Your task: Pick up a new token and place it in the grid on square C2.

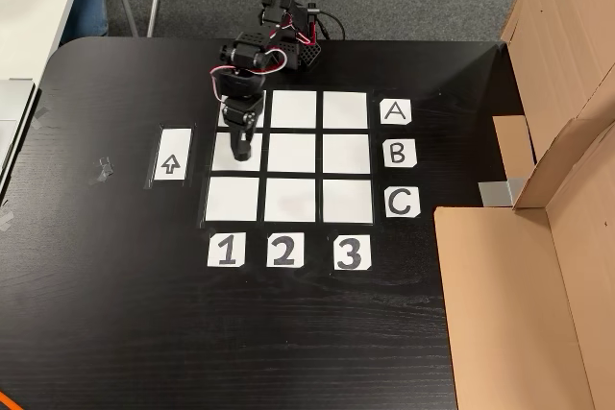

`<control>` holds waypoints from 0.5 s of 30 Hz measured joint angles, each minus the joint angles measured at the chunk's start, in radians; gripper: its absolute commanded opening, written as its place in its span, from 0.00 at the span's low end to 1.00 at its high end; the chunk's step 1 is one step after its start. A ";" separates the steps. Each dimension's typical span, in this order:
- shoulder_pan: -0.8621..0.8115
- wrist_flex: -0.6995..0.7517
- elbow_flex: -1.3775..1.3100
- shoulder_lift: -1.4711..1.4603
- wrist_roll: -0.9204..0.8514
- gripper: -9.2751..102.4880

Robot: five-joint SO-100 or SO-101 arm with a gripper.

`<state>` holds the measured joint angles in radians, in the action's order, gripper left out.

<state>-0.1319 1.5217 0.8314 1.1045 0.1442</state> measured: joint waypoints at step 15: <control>0.132 -0.031 0.002 -0.075 0.054 0.07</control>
<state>0.0000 1.4910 0.8330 1.0293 0.1979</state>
